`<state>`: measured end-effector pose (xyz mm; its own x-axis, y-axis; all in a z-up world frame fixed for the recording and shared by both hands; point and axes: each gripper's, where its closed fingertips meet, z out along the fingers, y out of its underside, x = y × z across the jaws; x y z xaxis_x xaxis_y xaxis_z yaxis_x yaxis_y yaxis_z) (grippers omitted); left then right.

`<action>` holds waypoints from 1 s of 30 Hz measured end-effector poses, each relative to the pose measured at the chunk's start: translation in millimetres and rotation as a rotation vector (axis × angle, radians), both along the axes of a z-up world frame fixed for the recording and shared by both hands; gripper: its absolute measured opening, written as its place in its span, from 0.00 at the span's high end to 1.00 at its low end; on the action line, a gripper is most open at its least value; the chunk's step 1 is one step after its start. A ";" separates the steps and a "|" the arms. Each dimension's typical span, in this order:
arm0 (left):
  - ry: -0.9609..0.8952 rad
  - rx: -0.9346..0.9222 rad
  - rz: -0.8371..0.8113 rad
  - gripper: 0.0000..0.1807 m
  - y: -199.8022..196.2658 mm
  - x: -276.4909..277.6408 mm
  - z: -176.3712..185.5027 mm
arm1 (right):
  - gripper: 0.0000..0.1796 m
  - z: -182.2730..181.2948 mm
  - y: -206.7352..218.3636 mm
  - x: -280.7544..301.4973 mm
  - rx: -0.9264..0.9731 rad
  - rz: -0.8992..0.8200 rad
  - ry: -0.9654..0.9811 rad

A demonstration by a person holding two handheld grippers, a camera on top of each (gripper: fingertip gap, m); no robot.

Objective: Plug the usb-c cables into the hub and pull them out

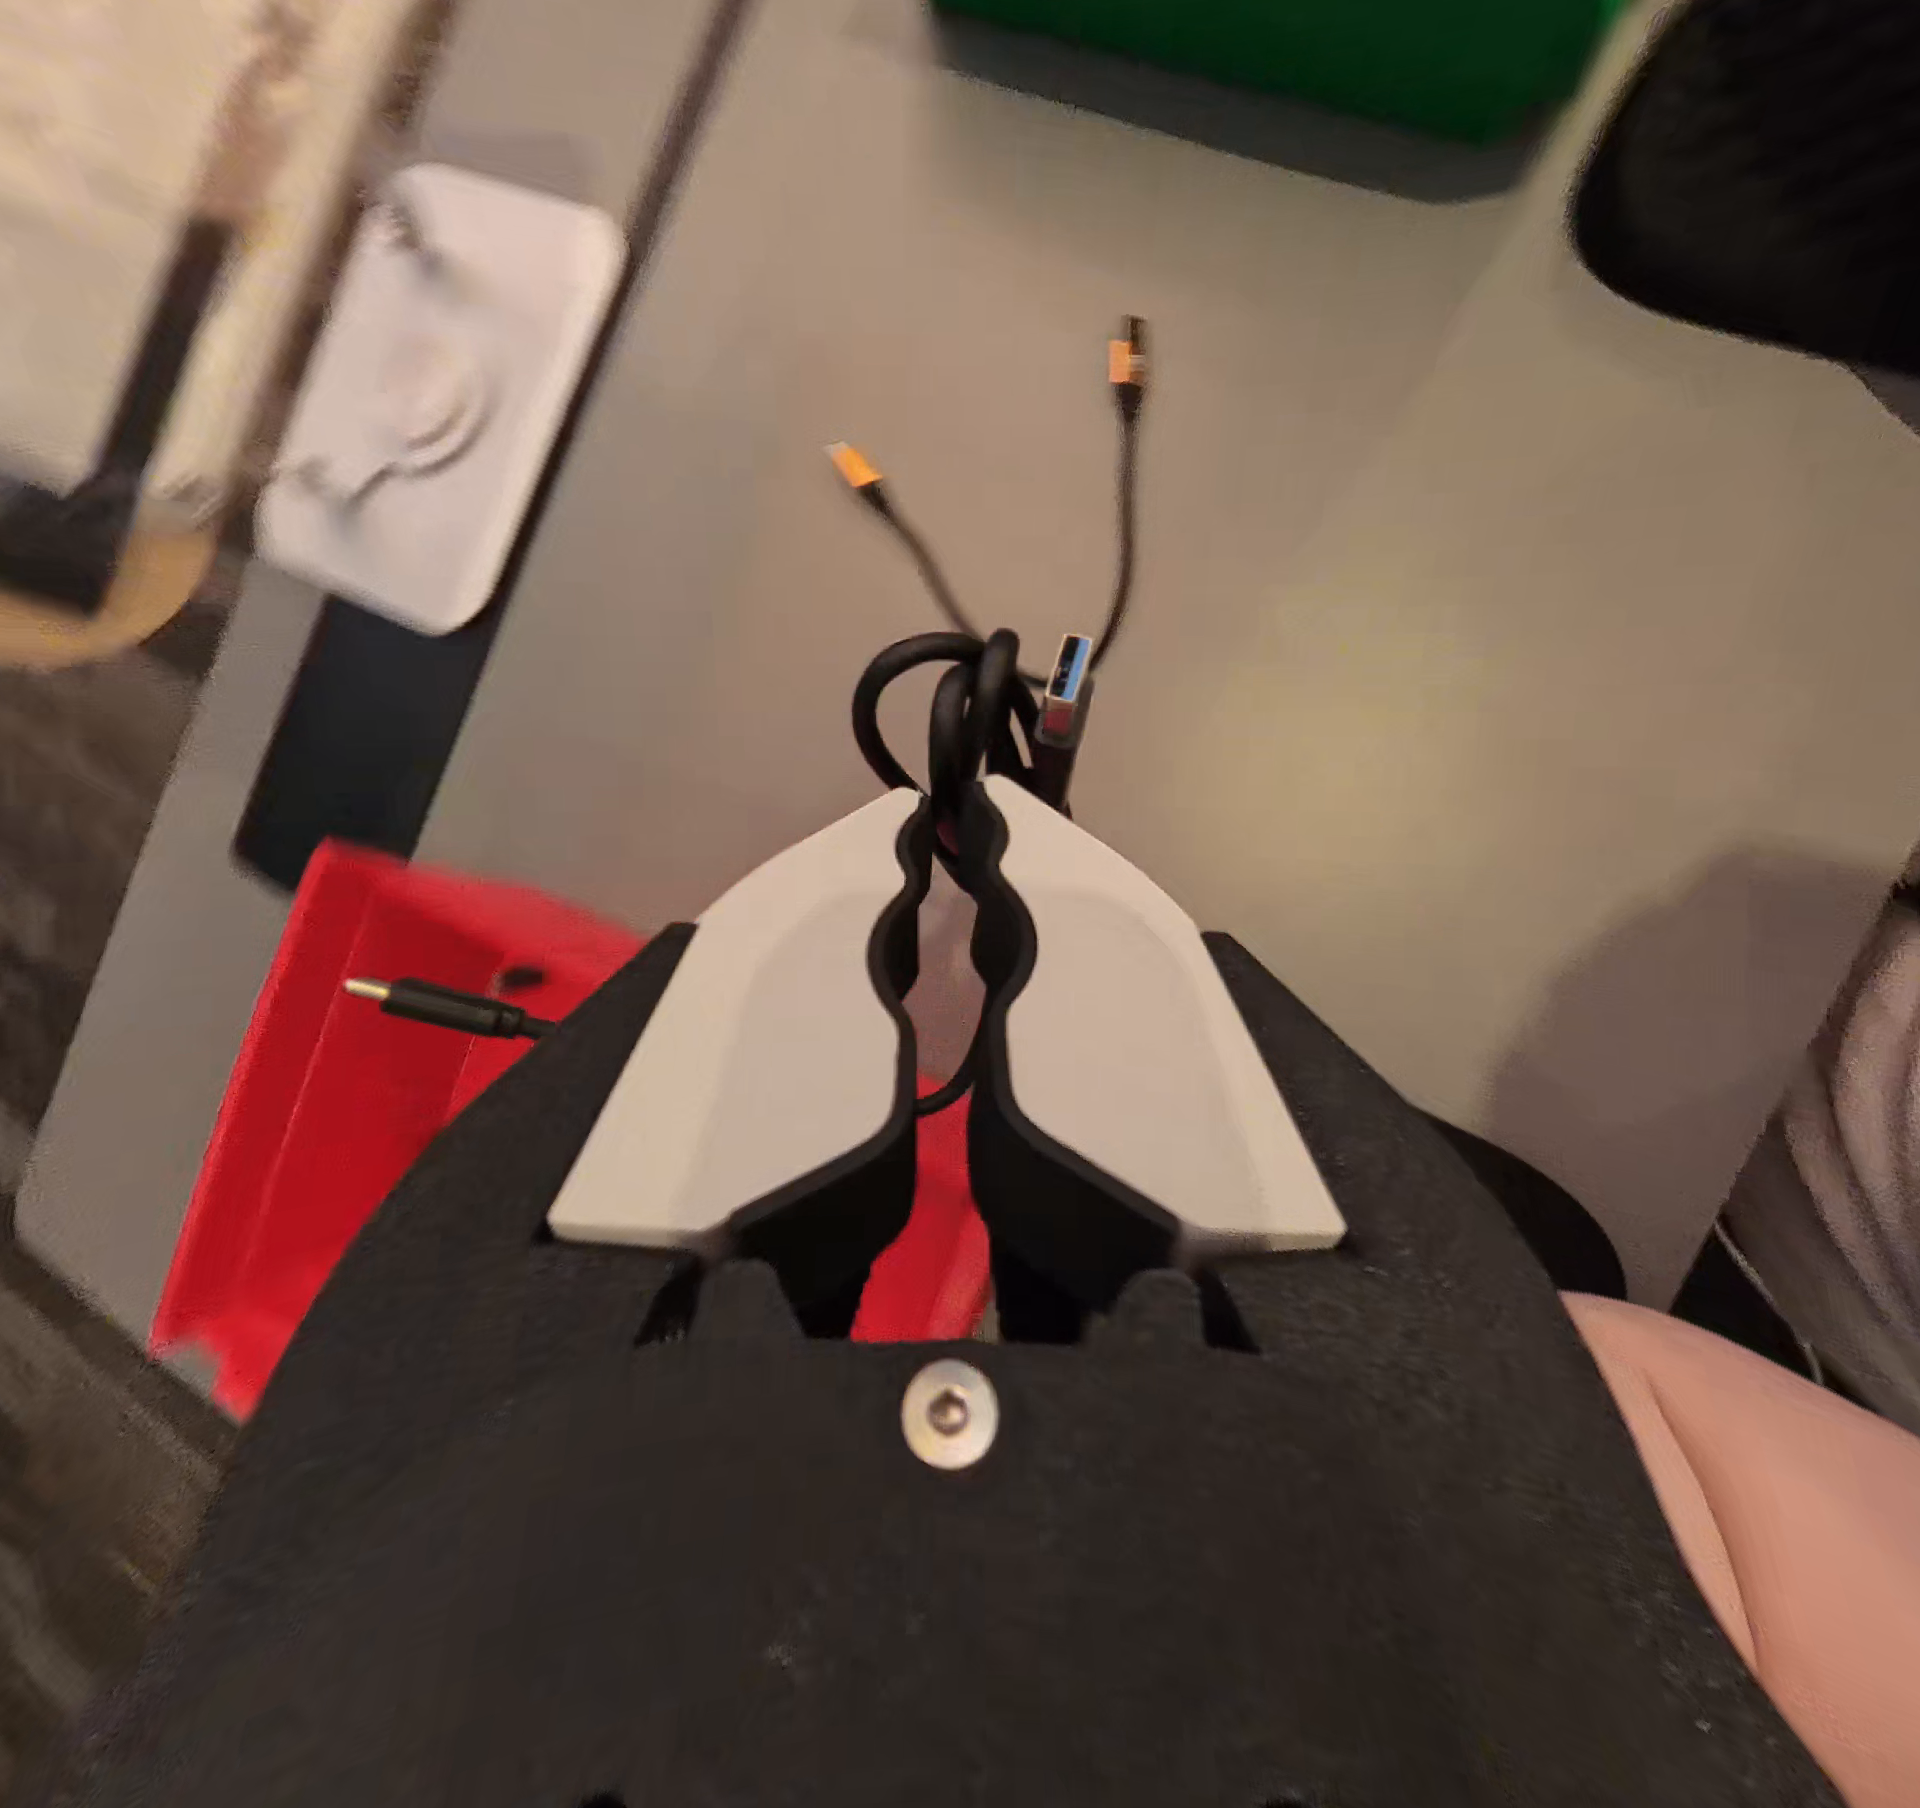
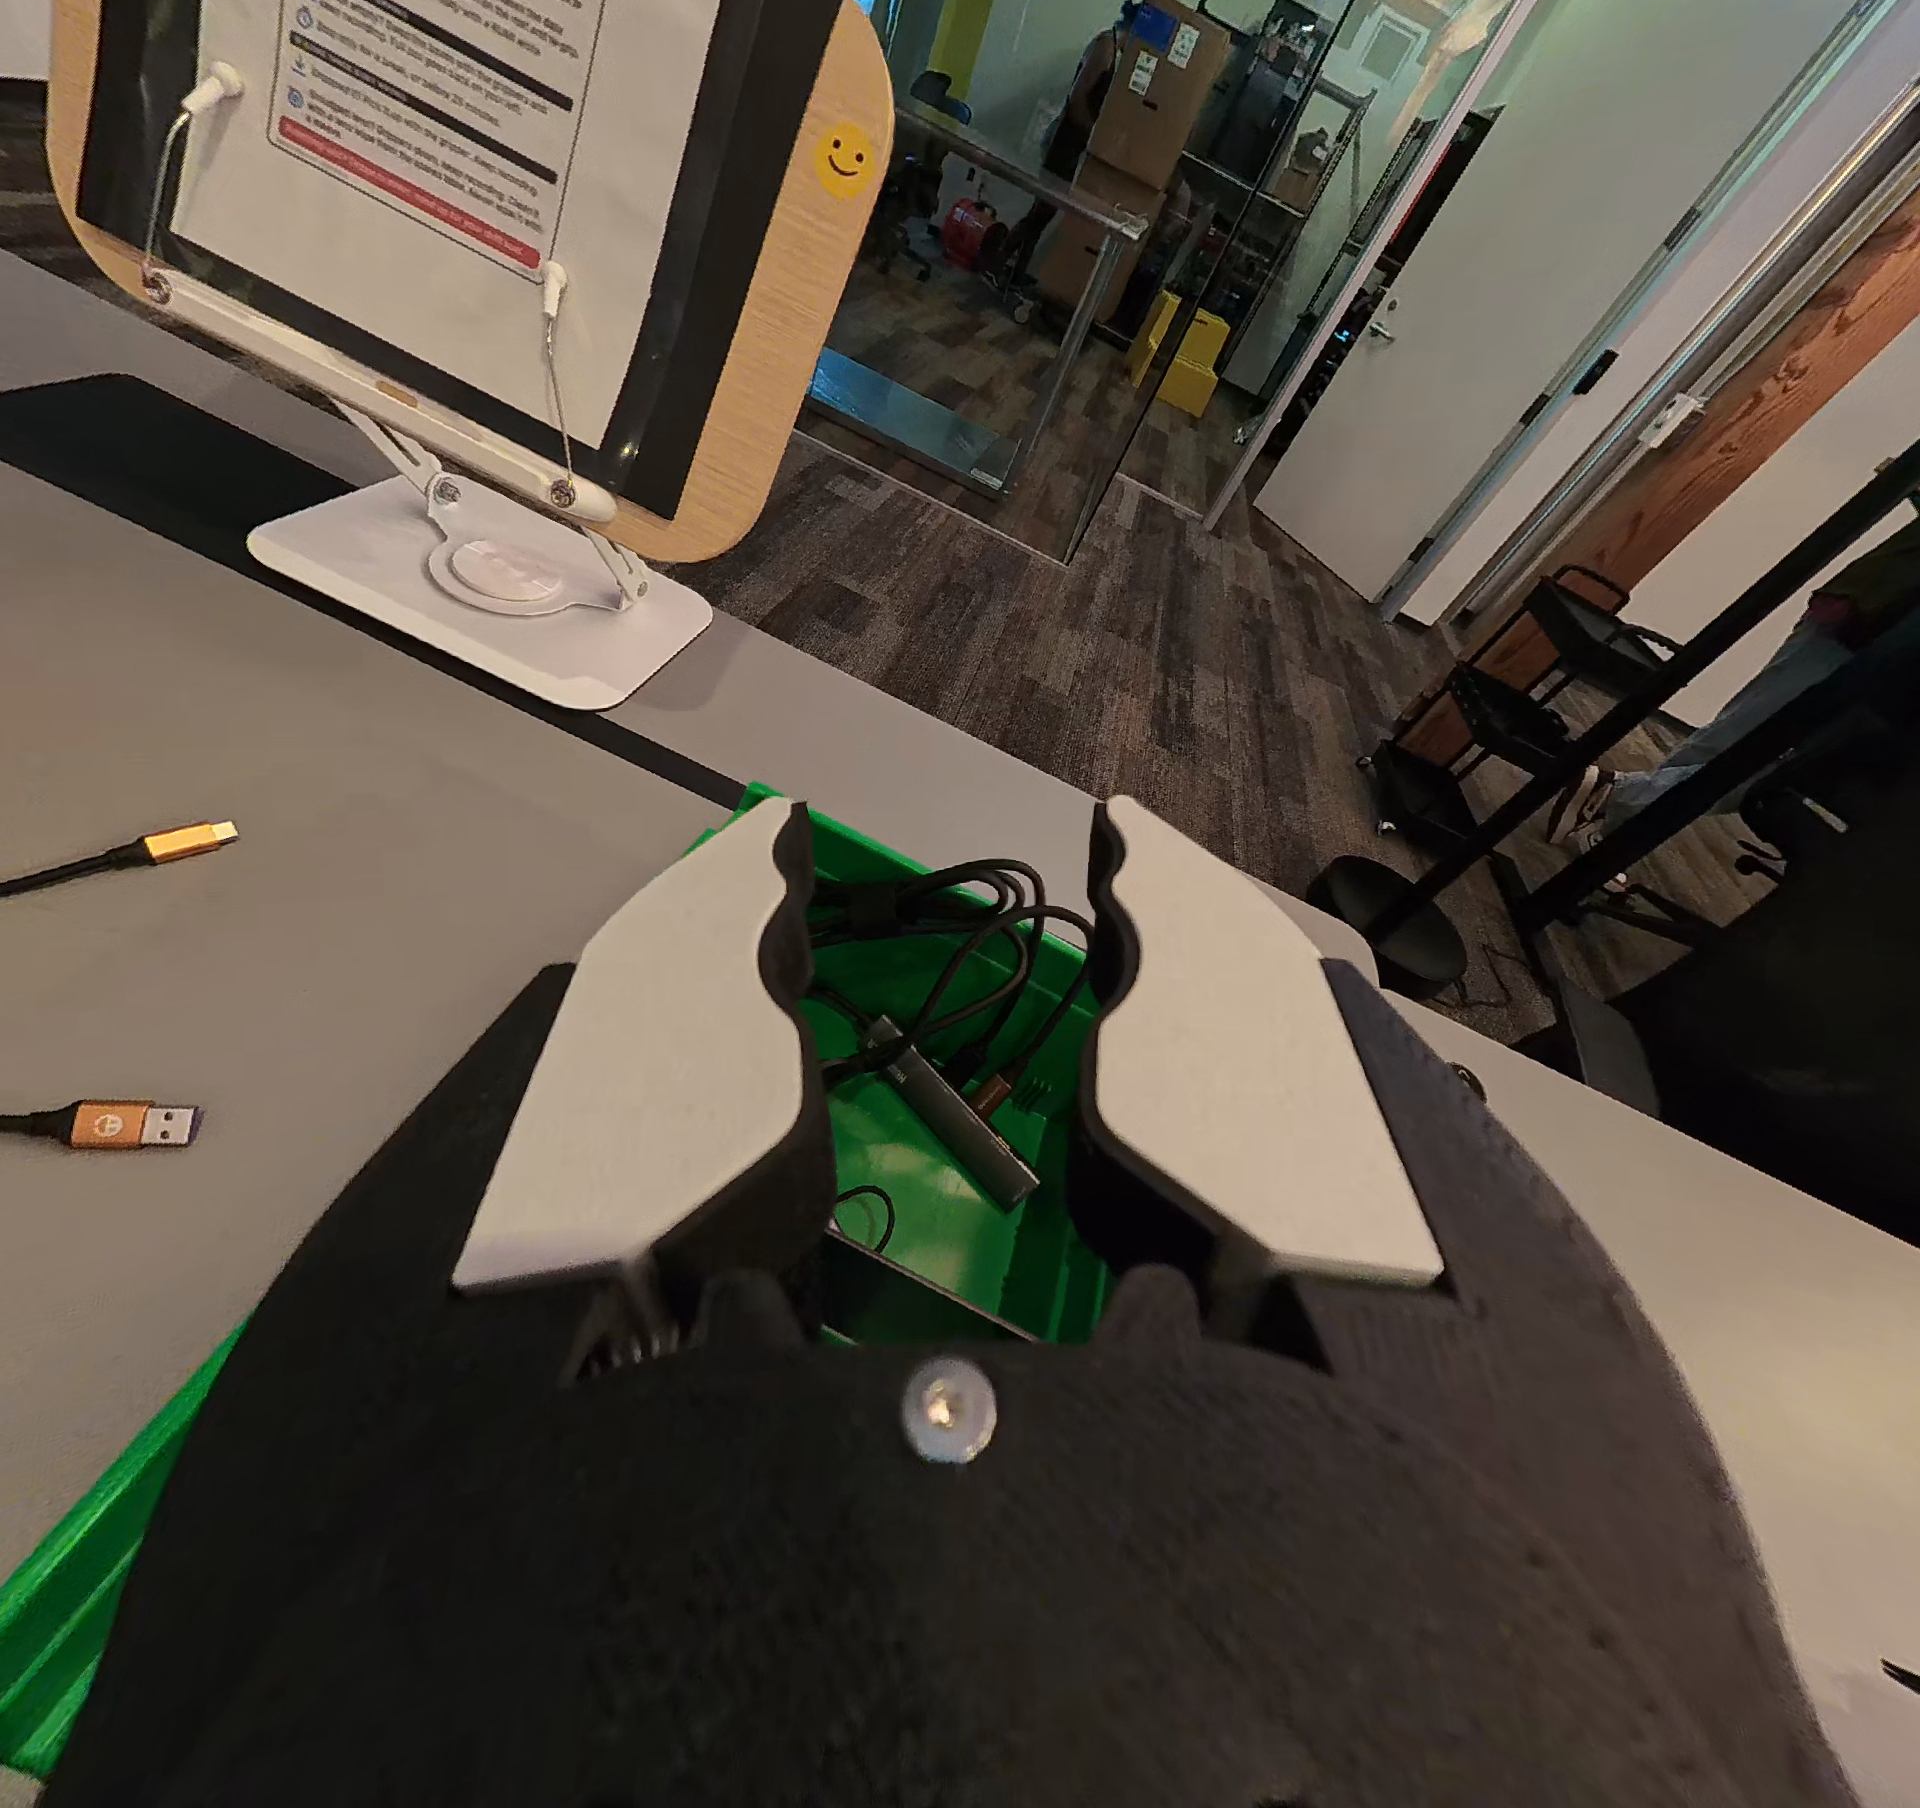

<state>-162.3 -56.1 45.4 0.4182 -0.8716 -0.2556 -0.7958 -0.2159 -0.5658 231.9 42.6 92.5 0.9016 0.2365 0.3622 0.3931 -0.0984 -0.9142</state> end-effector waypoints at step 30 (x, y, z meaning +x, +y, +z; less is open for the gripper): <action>-0.469 0.134 -0.271 0.87 47.5 139.2 9.3 | 0.71 -14.5 7.0 1.4 -0.039 0.001 -0.047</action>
<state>-23.1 -8.6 54.7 0.2788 -0.9365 -0.2125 -0.4695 0.0601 -0.8809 233.3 49.6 78.0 0.8838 0.2518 0.3944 0.4352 -0.1329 -0.8904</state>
